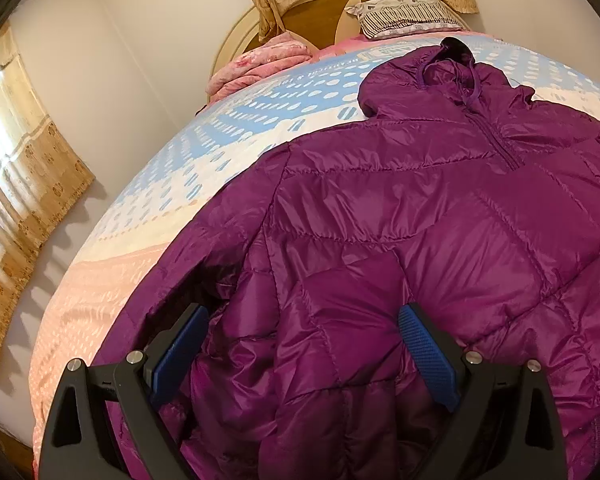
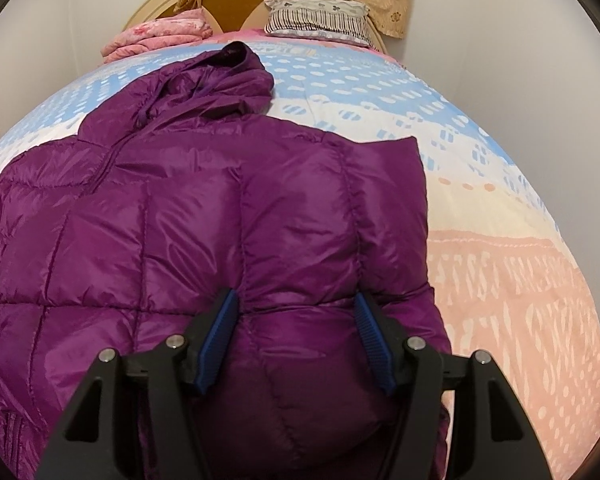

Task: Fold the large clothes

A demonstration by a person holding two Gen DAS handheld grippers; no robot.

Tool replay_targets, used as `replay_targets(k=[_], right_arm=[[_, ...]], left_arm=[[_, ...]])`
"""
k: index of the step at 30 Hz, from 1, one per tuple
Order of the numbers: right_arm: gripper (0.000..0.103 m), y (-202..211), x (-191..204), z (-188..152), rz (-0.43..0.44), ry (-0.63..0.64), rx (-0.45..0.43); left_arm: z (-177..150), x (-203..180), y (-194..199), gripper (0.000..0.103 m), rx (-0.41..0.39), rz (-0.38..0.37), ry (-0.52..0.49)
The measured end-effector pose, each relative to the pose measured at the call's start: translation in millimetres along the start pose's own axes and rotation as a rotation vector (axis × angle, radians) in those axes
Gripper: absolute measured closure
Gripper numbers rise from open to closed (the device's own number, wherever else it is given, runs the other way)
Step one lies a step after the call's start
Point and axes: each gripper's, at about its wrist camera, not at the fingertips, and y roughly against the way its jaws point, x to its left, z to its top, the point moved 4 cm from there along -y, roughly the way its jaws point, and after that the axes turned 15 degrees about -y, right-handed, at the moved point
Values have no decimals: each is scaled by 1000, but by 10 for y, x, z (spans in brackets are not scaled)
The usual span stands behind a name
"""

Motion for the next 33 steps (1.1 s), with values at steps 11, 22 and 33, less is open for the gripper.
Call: replay_targets(k=[11,22,33], right_arm=[[32,55,10,64,-43,30,19],[18,1219,220,-466,139,72,-36],[16,1822,889,-1525,294,114,-21]], left_arm=[[6,200,144,7,-21,-28,12],[-997,1589,979,7,-124,91,138],[-3061,2196,986,7,179,-18,447]])
